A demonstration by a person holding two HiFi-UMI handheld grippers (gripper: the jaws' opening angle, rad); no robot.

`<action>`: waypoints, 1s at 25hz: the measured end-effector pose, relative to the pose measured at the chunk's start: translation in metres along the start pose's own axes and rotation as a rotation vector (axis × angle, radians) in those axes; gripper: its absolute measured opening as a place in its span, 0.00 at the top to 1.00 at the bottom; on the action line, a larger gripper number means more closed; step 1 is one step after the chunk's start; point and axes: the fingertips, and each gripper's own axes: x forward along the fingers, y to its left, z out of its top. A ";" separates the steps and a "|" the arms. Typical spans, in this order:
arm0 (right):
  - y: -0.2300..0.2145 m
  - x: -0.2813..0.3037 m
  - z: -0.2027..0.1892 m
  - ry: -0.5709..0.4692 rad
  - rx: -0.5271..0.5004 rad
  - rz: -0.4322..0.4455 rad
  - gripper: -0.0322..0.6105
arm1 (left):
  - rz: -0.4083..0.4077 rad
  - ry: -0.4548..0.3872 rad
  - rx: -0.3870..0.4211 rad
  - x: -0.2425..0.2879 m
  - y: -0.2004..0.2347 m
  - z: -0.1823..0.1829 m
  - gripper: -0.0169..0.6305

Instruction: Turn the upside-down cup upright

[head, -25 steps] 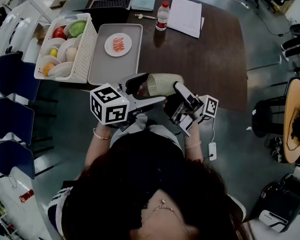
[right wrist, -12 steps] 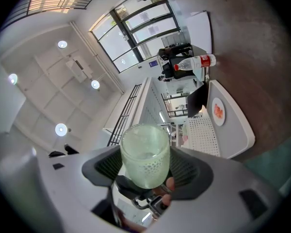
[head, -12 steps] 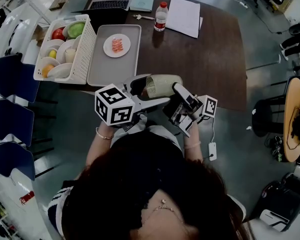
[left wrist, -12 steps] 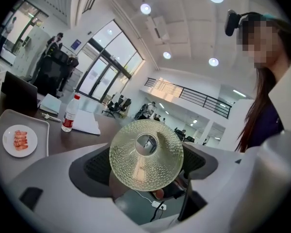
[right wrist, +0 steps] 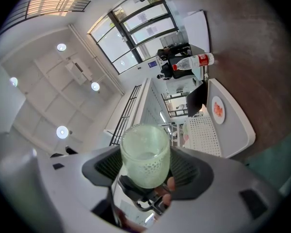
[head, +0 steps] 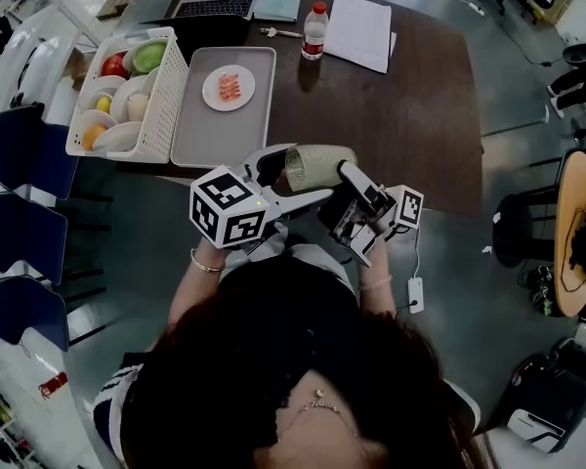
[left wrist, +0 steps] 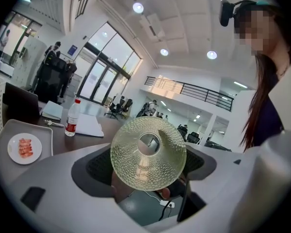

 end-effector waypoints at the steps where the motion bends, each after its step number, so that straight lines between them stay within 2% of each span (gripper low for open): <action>1: 0.000 0.000 0.000 -0.001 0.004 0.005 0.48 | 0.002 -0.003 0.000 0.000 0.000 0.000 0.34; 11: -0.006 -0.003 0.001 -0.027 0.051 0.028 0.48 | 0.034 0.009 -0.005 0.001 0.003 -0.002 0.35; 25: -0.028 -0.019 0.015 -0.093 0.057 -0.061 0.48 | 0.099 0.052 -0.004 0.002 0.025 -0.006 0.35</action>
